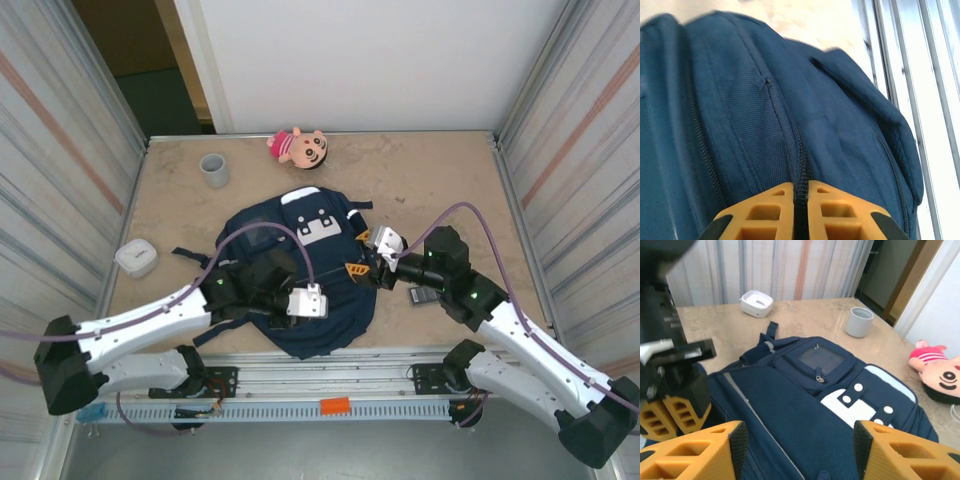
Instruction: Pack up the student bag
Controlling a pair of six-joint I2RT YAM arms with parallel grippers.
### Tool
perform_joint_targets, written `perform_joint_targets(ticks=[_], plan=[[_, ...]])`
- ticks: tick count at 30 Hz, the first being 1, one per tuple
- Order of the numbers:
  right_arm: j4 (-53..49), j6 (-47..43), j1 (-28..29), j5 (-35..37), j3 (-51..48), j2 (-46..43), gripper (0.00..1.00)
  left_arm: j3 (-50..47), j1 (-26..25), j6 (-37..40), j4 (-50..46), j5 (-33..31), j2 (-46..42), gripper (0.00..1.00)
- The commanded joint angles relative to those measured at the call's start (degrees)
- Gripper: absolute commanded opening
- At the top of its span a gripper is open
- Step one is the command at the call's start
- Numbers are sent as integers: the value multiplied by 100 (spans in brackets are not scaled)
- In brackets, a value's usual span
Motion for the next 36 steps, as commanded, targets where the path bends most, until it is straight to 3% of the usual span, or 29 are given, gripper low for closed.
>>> perform_joint_targets(ticks=[1, 6, 10, 18, 23, 25, 31, 36], plan=[[-115, 154, -31, -94, -41, 27, 58, 99, -76, 879, -699, -559, 346, 14], [-120, 95, -29, -19, -168, -24, 58, 125, -77, 889, -838, -674, 706, 17], [-298, -23, -34, 49, -170, -43, 58, 116, -63, 631, -549, -587, 405, 26], [-1589, -613, 365, 568, 454, 299, 58, -341, 911, -917, 737, 980, -1561, 69], [-2172, -1006, 1428, 1518, 752, 910, 59, -724, 1905, -2278, 1291, 1944, -2627, 75], [-2277, -1109, 1832, 1874, 898, 1208, 60, -827, 2084, -2767, 1407, 1653, -2888, 76], [-2225, -1389, 2452, 1986, 1282, 2235, 59, -958, 2173, -3784, 1083, -207, -3185, 79], [-2231, -1710, 3058, 2189, 1370, 2992, 58, -1237, 2186, -4216, 1140, -745, -3111, 79]])
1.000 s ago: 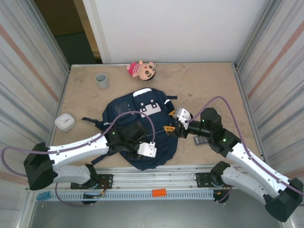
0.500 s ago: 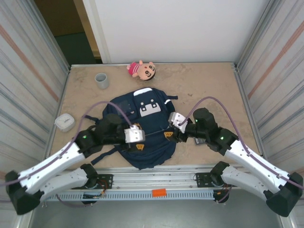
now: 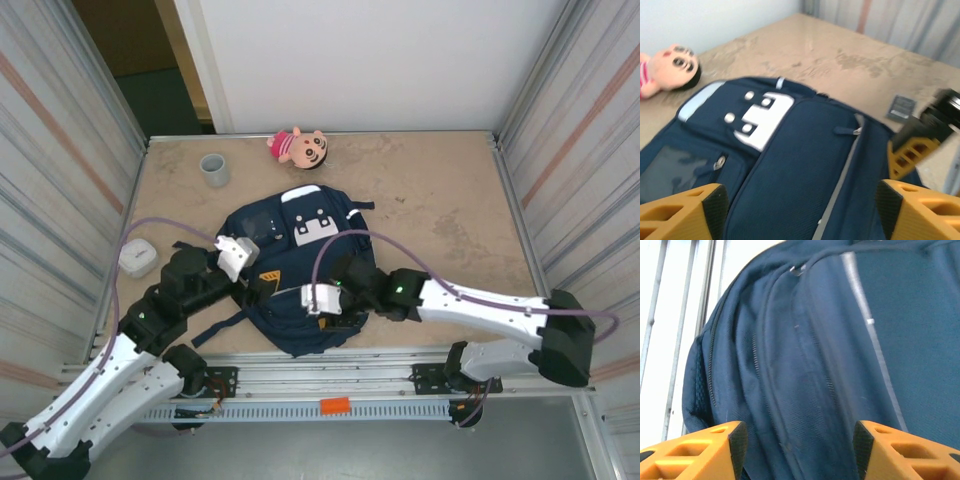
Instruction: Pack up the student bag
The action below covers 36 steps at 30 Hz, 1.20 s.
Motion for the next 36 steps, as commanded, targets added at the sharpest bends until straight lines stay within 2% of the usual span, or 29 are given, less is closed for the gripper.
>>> perform_joint_targets(ticks=[1, 7, 13, 16, 23, 26, 28, 32, 33, 36], plan=[[-190, -356, 383, 199, 210, 303, 58, -201, 58, -690, 63, -592, 68, 79], [-243, -288, 611, 216, 233, 148, 59, -136, 148, -1570, -295, -1307, 494, 78], [21, -206, 730, 806, -13, 178, 62, -323, 212, -2122, -63, -1123, 666, 78], [333, -200, 728, 991, -80, 378, 70, -401, 220, -2281, 84, -1111, 667, 77], [817, -375, 601, 1031, -283, 952, 65, -470, 247, -2513, 198, -1233, 629, 77], [900, -389, 455, 960, -330, 1069, 54, -479, 273, -2660, 151, -1379, 601, 77], [760, -444, 439, 988, -277, 1035, 34, -479, 321, -2726, 69, -1428, 600, 77], [474, -588, 383, 859, -254, 680, 4, -541, 492, -2843, 38, -1277, 599, 77], [394, -618, 311, 771, -269, 521, 0, -574, 548, -2875, 70, -1201, 593, 77], [186, -773, 8, 285, -339, -9, 0, -653, 638, -2936, 174, -1030, 565, 77]])
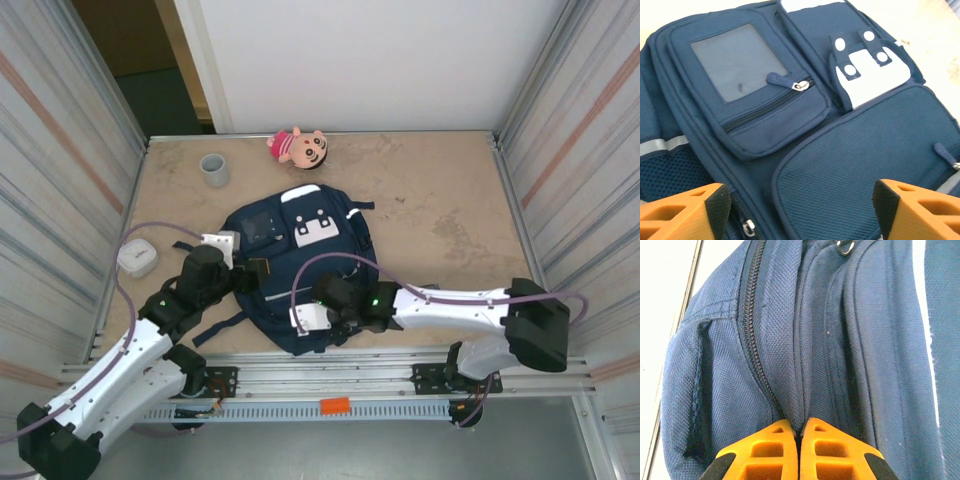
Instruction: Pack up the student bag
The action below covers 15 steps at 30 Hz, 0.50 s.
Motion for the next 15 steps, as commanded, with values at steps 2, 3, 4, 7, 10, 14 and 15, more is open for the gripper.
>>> perform_joint_targets(ticks=[2, 3, 4, 7, 10, 14, 15], plan=[[-460, -327, -509, -545, -158, -930, 0, -122, 66, -184, 180, 180, -107, 77], [-515, -378, -662, -660, -176, -1111, 0, -134, 72, -177, 187, 191, -119, 77], [-598, -423, -834, -785, -172, -1279, 0, -147, 79, -181, 194, 192, -137, 77], [-845, -586, -1347, -1142, -121, -1658, 0, -262, 92, -203, 352, 296, -209, 76], [-975, -806, -1812, -1447, -110, -1913, 0, -449, 140, -208, 703, 768, -186, 75], [-1153, -1032, -2137, -1607, -87, -1945, 0, -765, 159, -54, 1219, 1194, 1, 70], [-1177, -1058, -2166, -1620, -75, -1929, 0, -922, 161, -25, 1399, 1210, 18, 70]])
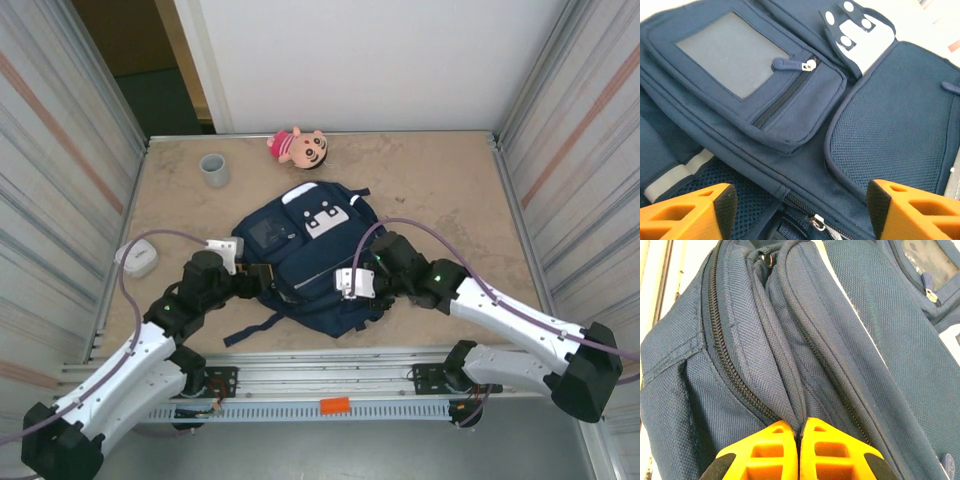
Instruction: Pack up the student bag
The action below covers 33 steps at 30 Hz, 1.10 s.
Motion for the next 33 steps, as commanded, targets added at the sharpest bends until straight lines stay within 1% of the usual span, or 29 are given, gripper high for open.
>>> perform_joint_targets(ticks=[1, 3, 6, 9, 12, 15, 17, 20, 21, 24, 26, 29, 33], plan=[[-44, -222, -138, -277, 110, -104, 0, -423, 31, 166, 805, 449, 48, 70], [-37, -216, -199, -304, 119, -78, 0, -758, 39, 255, 1312, 544, 31, 69], [-28, -167, -312, -438, 148, -68, 0, -1069, 39, 181, 1829, 611, 51, 69], [6, -153, -334, -478, 156, -83, 0, -1177, 34, 115, 2109, 907, 237, 69], [7, -153, -344, -483, 187, -90, 0, -1259, 35, 252, 2508, 1243, 532, 68], [5, -146, -349, -490, 199, -111, 0, -1359, 32, 577, 2889, 1438, 850, 61], [20, -130, -360, -458, 194, -137, 0, -1401, 32, 766, 2964, 1390, 1022, 55], [78, -59, -416, -469, 217, -174, 0, -1453, 32, 819, 3091, 1339, 1222, 53], [128, -1, -442, -498, 208, -185, 0, -1445, 38, 824, 3114, 1411, 1285, 53], [288, 210, -522, -511, 207, -167, 0, -1392, 35, 774, 3287, 1983, 1493, 49], [373, 353, -570, -472, 198, -116, 0, -1329, 33, 673, 3434, 2459, 1624, 44], [369, 426, -592, -386, 201, 22, 0, -1254, 32, 350, 3595, 2937, 1771, 38], [372, 471, -587, -327, 186, 130, 0, -1211, 28, -85, 3625, 3060, 1868, 25]])
